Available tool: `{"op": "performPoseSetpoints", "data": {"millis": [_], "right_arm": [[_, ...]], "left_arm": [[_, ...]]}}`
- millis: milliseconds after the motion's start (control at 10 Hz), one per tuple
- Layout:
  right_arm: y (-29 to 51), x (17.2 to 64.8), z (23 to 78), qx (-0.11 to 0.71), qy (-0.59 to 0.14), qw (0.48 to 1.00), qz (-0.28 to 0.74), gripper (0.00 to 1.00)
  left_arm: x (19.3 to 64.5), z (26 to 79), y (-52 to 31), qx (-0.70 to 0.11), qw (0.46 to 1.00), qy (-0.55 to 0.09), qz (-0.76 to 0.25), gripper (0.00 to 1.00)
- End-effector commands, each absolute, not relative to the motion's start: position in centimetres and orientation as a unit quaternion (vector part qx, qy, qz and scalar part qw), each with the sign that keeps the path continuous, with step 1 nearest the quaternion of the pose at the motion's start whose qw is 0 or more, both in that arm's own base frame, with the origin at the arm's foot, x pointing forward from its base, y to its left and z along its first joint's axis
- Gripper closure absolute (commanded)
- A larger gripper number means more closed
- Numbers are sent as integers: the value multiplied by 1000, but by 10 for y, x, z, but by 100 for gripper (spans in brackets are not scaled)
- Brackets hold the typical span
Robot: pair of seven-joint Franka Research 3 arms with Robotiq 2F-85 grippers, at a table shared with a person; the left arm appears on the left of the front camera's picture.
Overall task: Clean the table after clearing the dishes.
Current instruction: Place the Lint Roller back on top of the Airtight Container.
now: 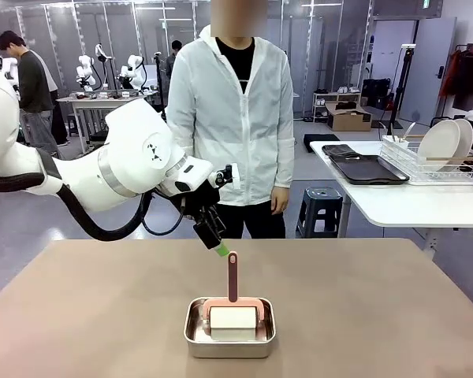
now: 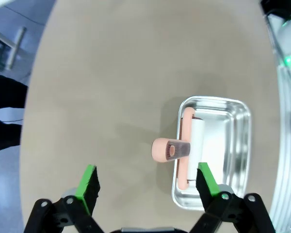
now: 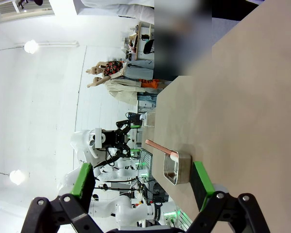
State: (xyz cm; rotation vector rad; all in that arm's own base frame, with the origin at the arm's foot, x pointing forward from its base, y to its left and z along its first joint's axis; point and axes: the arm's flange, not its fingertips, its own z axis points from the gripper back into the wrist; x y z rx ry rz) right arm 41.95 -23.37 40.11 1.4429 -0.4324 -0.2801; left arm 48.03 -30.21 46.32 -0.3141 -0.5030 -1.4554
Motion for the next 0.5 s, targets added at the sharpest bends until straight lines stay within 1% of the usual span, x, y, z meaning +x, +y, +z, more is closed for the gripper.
{"op": "performPoseSetpoints", "data": {"millis": [0, 400], "right_arm": [[-233, 418, 404, 654, -197, 720, -123, 0], [-233, 418, 404, 654, -197, 720, -123, 0]], "left_arm": [[481, 462, -304, -135, 700, -216, -667, 0], [481, 462, -304, -135, 700, -216, -667, 0]]}}
